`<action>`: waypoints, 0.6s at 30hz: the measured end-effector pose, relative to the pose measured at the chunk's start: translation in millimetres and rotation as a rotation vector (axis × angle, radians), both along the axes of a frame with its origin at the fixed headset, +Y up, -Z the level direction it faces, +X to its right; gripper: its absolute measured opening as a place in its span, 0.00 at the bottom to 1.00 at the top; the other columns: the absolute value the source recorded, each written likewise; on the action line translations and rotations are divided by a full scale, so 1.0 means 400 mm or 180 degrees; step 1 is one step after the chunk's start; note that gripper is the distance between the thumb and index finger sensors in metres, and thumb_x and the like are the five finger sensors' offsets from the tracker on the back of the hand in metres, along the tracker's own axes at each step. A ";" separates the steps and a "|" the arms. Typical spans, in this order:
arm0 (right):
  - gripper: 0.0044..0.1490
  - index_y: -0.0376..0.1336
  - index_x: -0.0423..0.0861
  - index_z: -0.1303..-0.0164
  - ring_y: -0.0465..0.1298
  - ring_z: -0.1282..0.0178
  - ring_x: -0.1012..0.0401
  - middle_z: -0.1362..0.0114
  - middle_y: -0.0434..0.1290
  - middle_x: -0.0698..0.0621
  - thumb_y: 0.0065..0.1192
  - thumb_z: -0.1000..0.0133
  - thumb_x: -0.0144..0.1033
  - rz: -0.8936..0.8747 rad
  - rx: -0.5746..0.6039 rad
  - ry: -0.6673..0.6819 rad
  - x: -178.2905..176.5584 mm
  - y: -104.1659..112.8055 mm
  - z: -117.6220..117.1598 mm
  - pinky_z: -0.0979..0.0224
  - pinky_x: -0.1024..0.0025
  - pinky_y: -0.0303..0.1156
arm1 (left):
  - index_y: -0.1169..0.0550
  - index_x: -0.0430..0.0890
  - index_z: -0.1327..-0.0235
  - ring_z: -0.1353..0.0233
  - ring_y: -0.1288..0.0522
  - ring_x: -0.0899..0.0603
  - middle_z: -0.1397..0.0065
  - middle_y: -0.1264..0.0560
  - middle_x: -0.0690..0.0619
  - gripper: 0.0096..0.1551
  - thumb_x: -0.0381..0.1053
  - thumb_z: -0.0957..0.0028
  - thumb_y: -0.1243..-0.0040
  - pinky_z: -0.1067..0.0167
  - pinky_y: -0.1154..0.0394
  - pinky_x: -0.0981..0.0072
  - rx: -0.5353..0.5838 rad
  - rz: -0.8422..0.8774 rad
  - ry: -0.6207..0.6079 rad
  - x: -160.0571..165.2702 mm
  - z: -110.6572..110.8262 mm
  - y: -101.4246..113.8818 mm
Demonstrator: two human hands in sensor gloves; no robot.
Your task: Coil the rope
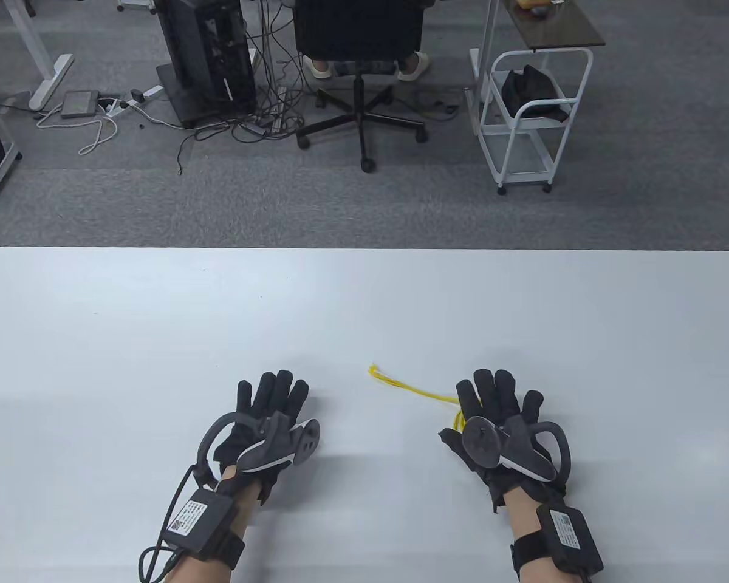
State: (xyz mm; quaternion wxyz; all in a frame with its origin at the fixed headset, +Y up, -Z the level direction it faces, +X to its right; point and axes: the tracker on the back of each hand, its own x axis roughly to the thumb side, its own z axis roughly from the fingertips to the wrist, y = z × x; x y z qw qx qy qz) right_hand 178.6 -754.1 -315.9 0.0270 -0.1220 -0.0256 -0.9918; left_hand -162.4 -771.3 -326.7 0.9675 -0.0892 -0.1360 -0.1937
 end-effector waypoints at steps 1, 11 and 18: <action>0.54 0.33 0.48 0.15 0.32 0.16 0.33 0.11 0.30 0.37 0.38 0.40 0.69 0.0003 -0.0005 -0.0004 0.000 0.000 0.000 0.27 0.19 0.37 | 0.57 0.51 0.13 0.11 0.52 0.34 0.09 0.59 0.42 0.50 0.73 0.44 0.67 0.23 0.53 0.33 -0.0002 -0.0006 0.0001 0.000 0.000 0.000; 0.53 0.35 0.48 0.14 0.33 0.15 0.33 0.11 0.31 0.37 0.39 0.40 0.69 -0.0104 0.0191 -0.0044 0.007 0.040 -0.005 0.27 0.19 0.37 | 0.57 0.51 0.13 0.11 0.52 0.34 0.09 0.59 0.43 0.50 0.73 0.44 0.67 0.23 0.53 0.33 0.0167 0.0318 -0.0001 -0.010 -0.001 0.034; 0.48 0.41 0.49 0.14 0.38 0.14 0.33 0.10 0.37 0.37 0.45 0.38 0.65 0.0172 0.0080 -0.0068 -0.024 0.074 -0.042 0.27 0.19 0.38 | 0.56 0.51 0.13 0.11 0.51 0.34 0.09 0.57 0.42 0.50 0.73 0.44 0.66 0.23 0.52 0.33 0.0134 0.0206 -0.0067 -0.001 0.000 0.024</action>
